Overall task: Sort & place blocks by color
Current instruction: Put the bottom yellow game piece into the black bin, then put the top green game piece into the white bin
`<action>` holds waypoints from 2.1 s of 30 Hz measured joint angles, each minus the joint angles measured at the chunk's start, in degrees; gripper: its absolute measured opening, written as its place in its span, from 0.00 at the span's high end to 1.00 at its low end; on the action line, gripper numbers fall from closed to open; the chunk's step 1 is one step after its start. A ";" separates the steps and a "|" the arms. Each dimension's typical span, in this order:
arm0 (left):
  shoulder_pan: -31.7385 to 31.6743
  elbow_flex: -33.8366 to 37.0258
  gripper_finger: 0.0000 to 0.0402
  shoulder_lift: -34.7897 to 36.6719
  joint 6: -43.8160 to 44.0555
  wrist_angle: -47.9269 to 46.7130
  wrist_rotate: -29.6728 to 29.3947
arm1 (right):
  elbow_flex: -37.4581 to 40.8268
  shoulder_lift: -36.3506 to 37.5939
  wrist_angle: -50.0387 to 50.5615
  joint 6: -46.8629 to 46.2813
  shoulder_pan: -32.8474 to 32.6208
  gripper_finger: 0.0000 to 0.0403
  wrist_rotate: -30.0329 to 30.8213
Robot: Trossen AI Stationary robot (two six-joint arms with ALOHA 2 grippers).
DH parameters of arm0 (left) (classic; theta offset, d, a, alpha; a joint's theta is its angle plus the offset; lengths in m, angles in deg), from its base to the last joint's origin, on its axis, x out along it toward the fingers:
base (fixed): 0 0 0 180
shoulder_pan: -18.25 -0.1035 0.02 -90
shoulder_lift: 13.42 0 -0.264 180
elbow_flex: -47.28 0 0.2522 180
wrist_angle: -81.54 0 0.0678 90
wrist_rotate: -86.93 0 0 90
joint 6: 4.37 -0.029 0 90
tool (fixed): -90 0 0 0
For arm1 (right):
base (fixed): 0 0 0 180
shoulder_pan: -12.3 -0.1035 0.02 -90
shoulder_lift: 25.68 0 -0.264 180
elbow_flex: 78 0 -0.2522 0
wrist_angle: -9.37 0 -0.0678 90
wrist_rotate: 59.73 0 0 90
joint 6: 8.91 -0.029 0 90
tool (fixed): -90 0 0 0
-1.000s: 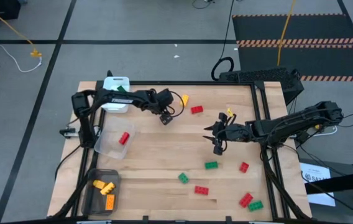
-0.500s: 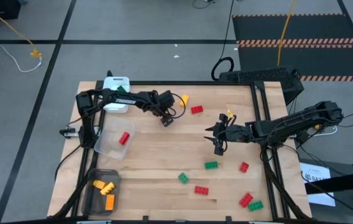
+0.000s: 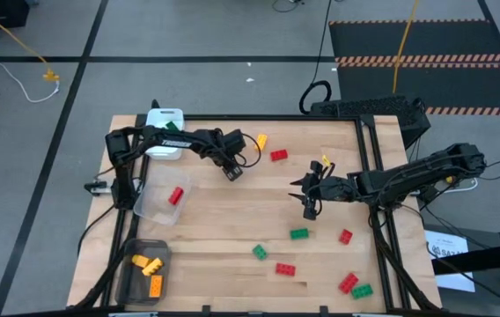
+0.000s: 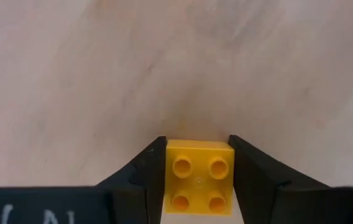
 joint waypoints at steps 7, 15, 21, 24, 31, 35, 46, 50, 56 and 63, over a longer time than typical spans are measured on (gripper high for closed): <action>1.44 0.03 0.64 8.92 3.73 -5.75 0.71 | 0.02 0.00 -0.16 0.12 0.00 0.63 0.02; 12.34 -0.02 0.64 22.08 14.12 -13.98 1.36 | 0.02 0.00 -0.10 0.15 0.00 0.63 0.02; 28.22 -0.02 0.64 26.57 25.98 -19.59 1.19 | 0.02 0.01 0.09 0.08 0.00 0.63 -0.09; 36.61 -0.06 0.64 26.50 32.73 -19.69 1.03 | 0.02 0.02 0.10 0.03 0.00 0.63 -0.13; 52.41 -0.08 0.63 25.95 52.84 -24.27 -1.04 | 0.02 0.02 -0.06 -0.49 0.00 0.63 -0.17; 60.57 -0.06 0.63 26.00 66.05 -32.87 -1.94 | 0.02 0.02 -0.14 -1.11 0.00 0.63 -1.39; 76.05 -0.06 0.63 25.50 87.44 -34.63 -2.18 | 0.02 0.02 -1.19 -1.58 0.00 0.63 -1.46; 78.55 -0.06 0.60 24.65 90.00 -36.73 -3.56 | 0.02 0.02 -1.80 -1.58 0.00 0.63 -1.46; 78.49 -0.06 0.45 24.12 90.07 -38.95 -3.99 | 0.02 0.02 -1.84 -1.58 0.00 0.63 -1.49; 77.29 -0.04 0.33 24.10 89.53 -40.77 -5.40 | 0.02 0.02 -1.87 -1.58 0.00 0.63 -1.51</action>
